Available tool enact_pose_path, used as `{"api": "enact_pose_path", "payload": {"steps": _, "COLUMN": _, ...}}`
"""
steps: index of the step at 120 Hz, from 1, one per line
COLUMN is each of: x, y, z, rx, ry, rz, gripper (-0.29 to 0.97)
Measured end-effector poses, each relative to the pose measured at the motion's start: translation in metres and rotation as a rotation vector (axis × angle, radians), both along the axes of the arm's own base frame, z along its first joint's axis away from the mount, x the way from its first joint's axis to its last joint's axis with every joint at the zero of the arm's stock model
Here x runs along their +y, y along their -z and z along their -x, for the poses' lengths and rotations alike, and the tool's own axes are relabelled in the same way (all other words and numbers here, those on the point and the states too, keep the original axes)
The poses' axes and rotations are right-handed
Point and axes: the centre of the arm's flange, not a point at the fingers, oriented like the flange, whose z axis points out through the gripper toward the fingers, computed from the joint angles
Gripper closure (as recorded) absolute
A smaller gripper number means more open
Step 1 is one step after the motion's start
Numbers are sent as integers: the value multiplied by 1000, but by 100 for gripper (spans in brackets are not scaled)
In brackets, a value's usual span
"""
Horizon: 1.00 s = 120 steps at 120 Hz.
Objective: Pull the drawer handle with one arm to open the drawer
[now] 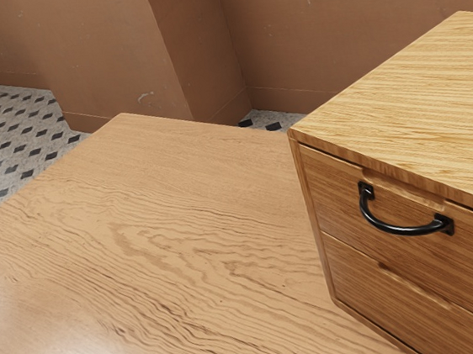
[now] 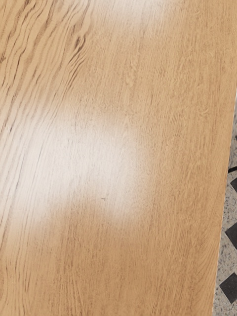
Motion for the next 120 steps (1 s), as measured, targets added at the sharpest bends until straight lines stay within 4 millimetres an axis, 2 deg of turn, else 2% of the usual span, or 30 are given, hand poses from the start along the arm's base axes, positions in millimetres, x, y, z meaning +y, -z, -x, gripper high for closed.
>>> {"api": "enact_pose_path", "payload": {"steps": 13, "x": -40, "y": -6, "z": -52, "rx": -88, "ry": 239, "rz": -48, "gripper": 0}}
{"api": "enact_pose_path", "payload": {"steps": 19, "x": -48, "y": -8, "z": -63, "rx": -117, "ry": 313, "rz": -62, "gripper": 0}}
{"api": "enact_pose_path", "payload": {"steps": 25, "x": -49, "y": -12, "z": -64, "rx": -143, "ry": 361, "rz": -79, "gripper": 0}}
{"api": "enact_pose_path", "payload": {"steps": 31, "x": -55, "y": -43, "z": -47, "rx": -194, "ry": 395, "rz": -134, "gripper": 0}}
{"api": "enact_pose_path", "payload": {"steps": 41, "x": -79, "y": -109, "z": -10, "rx": -297, "ry": 451, "rz": -247, "gripper": 0}}
{"api": "enact_pose_path", "payload": {"steps": 45, "x": -103, "y": -123, "z": -16, "rx": -328, "ry": 517, "rz": -265, "gripper": 0}}
{"api": "enact_pose_path", "payload": {"steps": 49, "x": -141, "y": -130, "z": -36, "rx": -357, "ry": 626, "rz": -264, "gripper": 0}}
{"api": "enact_pose_path", "payload": {"steps": 56, "x": -208, "y": -128, "z": -73, "rx": -390, "ry": 817, "rz": -235, "gripper": 0}}
{"api": "enact_pose_path", "payload": {"steps": 61, "x": -240, "y": -123, "z": -92, "rx": -405, "ry": 916, "rz": -218, "gripper": 0}}
{"api": "enact_pose_path", "payload": {"steps": 66, "x": -265, "y": -118, "z": -106, "rx": -414, "ry": 992, "rz": -208, "gripper": 0}}
{"api": "enact_pose_path", "payload": {"steps": 72, "x": -286, "y": -116, "z": -116, "rx": -425, "ry": 1063, "rz": -204, "gripper": 0}}
{"api": "enact_pose_path", "payload": {"steps": 79, "x": -301, "y": -114, "z": -123, "rx": -427, "ry": 1129, "rz": -215, "gripper": 0}}
{"api": "enact_pose_path", "payload": {"steps": 97, "x": -349, "y": -116, "z": -131, "rx": -414, "ry": 1306, "rz": -280, "gripper": 0}}
{"api": "enact_pose_path", "payload": {"steps": 102, "x": -364, "y": -109, "z": -132, "rx": -407, "ry": 1356, "rz": -286, "gripper": 0}}
{"api": "enact_pose_path", "payload": {"steps": 120, "x": -436, "y": -91, "z": -124, "rx": -386, "ry": 1556, "rz": -357, "gripper": 0}}
